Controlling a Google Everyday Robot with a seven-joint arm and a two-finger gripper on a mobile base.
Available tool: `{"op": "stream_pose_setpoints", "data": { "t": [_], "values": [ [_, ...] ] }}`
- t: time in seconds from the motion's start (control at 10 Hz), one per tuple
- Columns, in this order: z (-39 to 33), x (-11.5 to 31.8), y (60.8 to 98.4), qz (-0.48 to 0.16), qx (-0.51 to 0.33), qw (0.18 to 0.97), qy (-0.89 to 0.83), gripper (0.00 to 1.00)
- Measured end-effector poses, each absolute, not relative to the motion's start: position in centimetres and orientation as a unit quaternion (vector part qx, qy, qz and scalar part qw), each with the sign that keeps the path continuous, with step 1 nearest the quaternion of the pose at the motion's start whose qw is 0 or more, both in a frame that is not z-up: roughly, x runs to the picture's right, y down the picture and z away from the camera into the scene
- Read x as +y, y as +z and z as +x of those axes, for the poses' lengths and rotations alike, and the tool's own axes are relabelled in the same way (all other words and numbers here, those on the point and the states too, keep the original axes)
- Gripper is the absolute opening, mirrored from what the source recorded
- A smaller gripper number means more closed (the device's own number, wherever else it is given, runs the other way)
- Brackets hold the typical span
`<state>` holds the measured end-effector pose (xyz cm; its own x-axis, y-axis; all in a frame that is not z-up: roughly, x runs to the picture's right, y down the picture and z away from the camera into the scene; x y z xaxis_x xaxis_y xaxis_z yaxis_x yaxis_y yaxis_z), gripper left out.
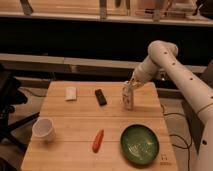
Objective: Knock the bottle over
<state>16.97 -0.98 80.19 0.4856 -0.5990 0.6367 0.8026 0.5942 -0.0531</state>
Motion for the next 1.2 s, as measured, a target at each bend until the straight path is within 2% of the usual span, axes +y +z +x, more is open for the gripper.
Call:
{"op": "stream_pose_setpoints", "data": {
  "t": [0.3,0.5,0.8,1.2],
  "values": [
    [16.0,-1.1,80.7,-0.168,-0.293,0.839,-0.428,0.02],
    [14.4,-1.1,80.9,-0.164,-0.297,0.833,-0.438,0.09],
    [14.9,-1.0,80.4,-0.162,-0.295,0.838,-0.43,0.01],
    [17.4,-1.1,80.2,-0.163,-0.297,0.835,-0.434,0.0]
  ]
}}
